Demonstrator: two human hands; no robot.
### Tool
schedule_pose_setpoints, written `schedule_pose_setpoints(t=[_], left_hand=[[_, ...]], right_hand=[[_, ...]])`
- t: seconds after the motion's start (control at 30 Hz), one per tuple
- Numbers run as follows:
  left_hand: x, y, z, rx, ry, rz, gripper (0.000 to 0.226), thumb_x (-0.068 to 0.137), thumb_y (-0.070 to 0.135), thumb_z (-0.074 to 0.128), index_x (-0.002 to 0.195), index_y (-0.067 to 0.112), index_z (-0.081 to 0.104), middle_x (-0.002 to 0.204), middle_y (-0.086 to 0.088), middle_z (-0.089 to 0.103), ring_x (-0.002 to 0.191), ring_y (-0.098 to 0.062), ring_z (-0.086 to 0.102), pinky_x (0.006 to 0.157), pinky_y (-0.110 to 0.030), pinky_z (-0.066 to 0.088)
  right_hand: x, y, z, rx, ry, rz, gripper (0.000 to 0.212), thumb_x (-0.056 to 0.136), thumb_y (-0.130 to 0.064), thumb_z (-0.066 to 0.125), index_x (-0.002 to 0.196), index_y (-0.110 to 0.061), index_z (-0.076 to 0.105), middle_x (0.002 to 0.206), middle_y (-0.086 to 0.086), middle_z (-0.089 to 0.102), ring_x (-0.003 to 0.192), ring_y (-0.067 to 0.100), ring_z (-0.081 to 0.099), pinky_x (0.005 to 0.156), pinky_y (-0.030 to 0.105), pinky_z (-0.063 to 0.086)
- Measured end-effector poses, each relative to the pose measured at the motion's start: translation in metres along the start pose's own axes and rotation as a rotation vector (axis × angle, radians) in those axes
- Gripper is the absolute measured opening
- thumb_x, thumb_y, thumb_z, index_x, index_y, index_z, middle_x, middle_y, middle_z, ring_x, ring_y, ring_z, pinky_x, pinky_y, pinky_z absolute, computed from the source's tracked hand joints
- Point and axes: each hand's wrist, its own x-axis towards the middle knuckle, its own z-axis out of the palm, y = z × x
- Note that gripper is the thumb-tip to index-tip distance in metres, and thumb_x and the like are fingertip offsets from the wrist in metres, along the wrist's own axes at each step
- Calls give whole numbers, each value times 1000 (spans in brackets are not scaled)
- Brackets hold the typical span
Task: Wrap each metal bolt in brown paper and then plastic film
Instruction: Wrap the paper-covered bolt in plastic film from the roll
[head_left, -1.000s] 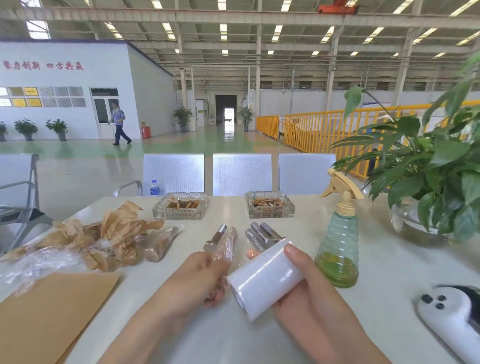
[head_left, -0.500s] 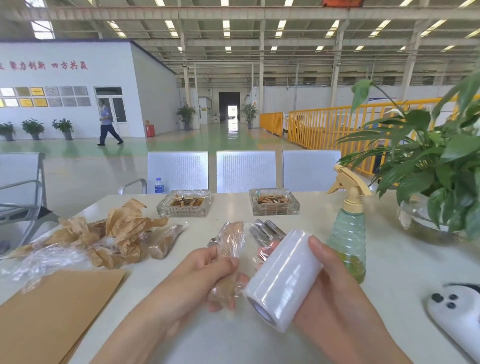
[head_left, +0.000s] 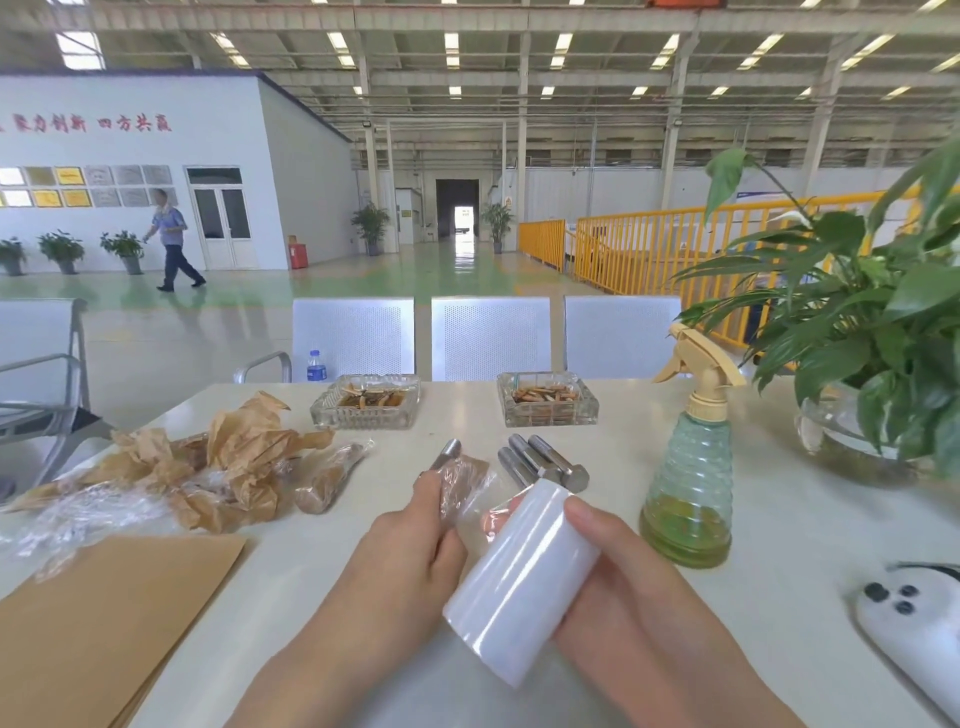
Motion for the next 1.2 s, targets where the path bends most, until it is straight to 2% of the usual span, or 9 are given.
schedule_pose_setpoints(t=[0.13,0.23,0.4,0.5,0.67,0.83,0.97,1.1,1.2], left_hand=[[1,4,3,-617,-191,-379,24,107,21,41,124,17,58,65,-10,49,38,-17,52,45,-25,40],[1,6,-12,-965,-320,-417,28,104,19,49,111,0,68,76,-16,58,59,-25,59,50,-26,47],[-2,7,-25,-755,-307,-242,28,100,27,65,113,3,67,103,-8,77,80,-26,65,58,-22,50],[0,11,-19,-512,-170,-123,17,101,26,63,101,8,62,74,3,74,59,-19,61,53,-23,45],[-4,8,-8,-31,77,75,31,91,58,45,87,28,50,55,-2,50,50,-11,46,51,-27,35],[2,17,-10,-494,-107,-225,41,103,35,38,71,15,55,57,-3,53,46,-12,48,48,-24,39],[-5,15,-18,-646,-237,-103,29,102,30,57,93,3,59,69,-12,58,60,-18,54,54,-21,43],[-5,15,-16,-593,-196,-82,47,90,37,65,99,-6,48,65,-14,49,54,-21,45,47,-26,35],[-3,17,-12,-397,-57,20,17,94,37,59,92,21,56,55,6,56,46,-13,47,47,-18,34]], right_hand=[[-3,-7,12,-69,84,-41,38,62,-22,92,86,6,80,88,21,75,79,35,75,78,46,61],[1,-15,14,-29,260,-57,33,93,-16,58,110,10,70,96,21,66,105,39,63,103,50,44],[-8,-18,17,26,248,-60,32,94,-18,53,90,10,66,96,25,65,105,44,58,105,56,39],[-7,-15,18,11,158,-15,34,72,-16,60,90,12,69,104,28,65,111,44,56,111,55,35],[-5,-12,15,16,105,-24,36,50,-18,74,73,9,78,88,24,71,93,40,65,108,51,40],[-1,-13,7,-16,124,-45,62,37,-14,88,92,12,76,98,27,71,93,41,67,99,53,48],[2,-16,-1,-5,145,-94,79,44,-20,80,115,11,69,109,27,69,99,42,66,94,53,50],[2,-12,-8,-37,82,-119,59,44,-19,83,96,9,78,106,28,72,93,42,73,90,52,52],[7,-10,-8,-29,-36,-104,72,19,-13,101,84,8,79,90,25,75,76,37,76,77,49,61]])
